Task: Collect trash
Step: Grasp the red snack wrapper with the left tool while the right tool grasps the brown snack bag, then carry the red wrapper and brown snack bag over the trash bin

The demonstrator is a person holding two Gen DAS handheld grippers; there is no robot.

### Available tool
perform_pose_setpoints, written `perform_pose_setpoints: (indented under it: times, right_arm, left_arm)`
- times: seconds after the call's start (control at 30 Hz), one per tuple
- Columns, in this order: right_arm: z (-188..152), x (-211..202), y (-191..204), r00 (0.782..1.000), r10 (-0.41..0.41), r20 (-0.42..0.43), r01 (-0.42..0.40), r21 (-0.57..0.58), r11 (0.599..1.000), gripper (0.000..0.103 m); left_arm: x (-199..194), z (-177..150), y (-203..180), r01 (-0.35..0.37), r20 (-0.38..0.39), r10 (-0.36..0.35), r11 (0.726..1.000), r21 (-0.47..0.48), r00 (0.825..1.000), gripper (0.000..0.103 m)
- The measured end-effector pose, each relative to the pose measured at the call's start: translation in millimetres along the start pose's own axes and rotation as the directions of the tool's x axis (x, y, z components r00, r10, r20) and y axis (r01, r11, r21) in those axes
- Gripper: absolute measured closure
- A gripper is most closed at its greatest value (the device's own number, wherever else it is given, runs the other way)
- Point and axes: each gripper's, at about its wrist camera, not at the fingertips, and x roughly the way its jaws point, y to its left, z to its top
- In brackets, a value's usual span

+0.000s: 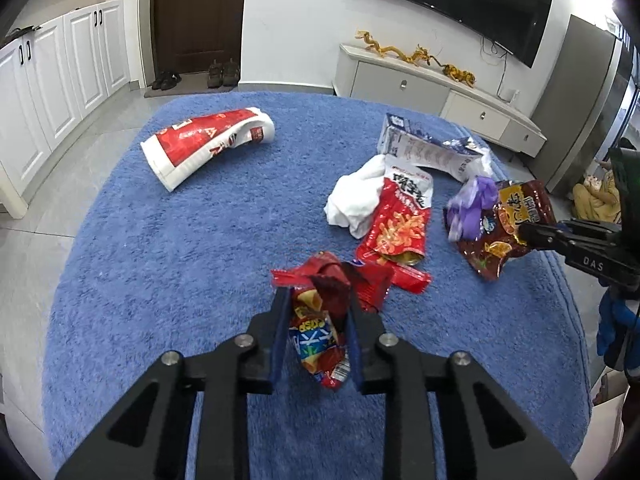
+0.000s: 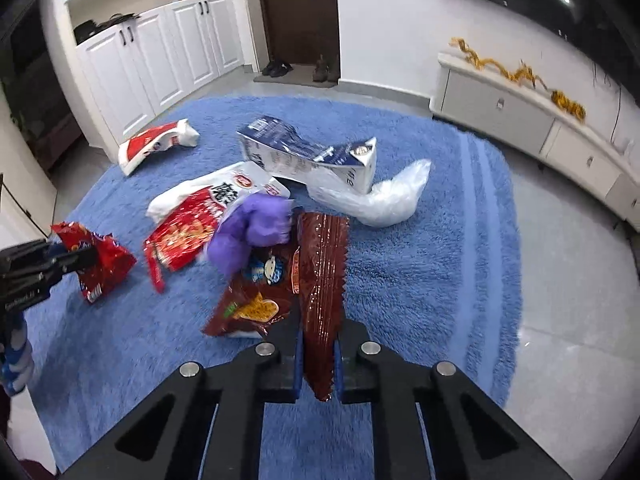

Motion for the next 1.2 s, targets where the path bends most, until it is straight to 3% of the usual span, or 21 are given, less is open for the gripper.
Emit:
perform_pose_setpoints:
  times: [0.2,0.4,0.7,0.93,1.2]
  right_arm:
    - [-4,-36,15,0.996,-0.073,0.052,0.076,-0.064,0.995,0.093]
    - [-16,-68,16,0.991,-0.1,0.087,0.104,-0.052,0.993,0.093]
    - [-55,-104,8,0.984,-0.161,0.072,0.165,-0.048,0.985,0.093]
    - [-96,-135,-22,0.969,-0.242,0.046,0.243,-0.014,0.97,0.093]
    - [-166,-155,-88,0.944,-0.328,-0.037,0.33,0.085,0.94,0.093]
  left_arm:
    - [-24,-7,-4,0.002,0.03,-0.002,1.0,0.002,1.0,0.081]
    - [-53,-15,-8,0.021,0.063,-0.021,1.0,-0.005,0.998,0.084]
    - [-80,-24,-38,0.076,0.073,-0.078,0.997,0.028,0.994,0.09]
    - [-77,-28,-103,0.169,0.028,-0.174,0.979,0.118,0.984,0.091]
    - [-58,-29,-218,0.278,-0.071,-0.268,0.922,0.271,0.961,0.092]
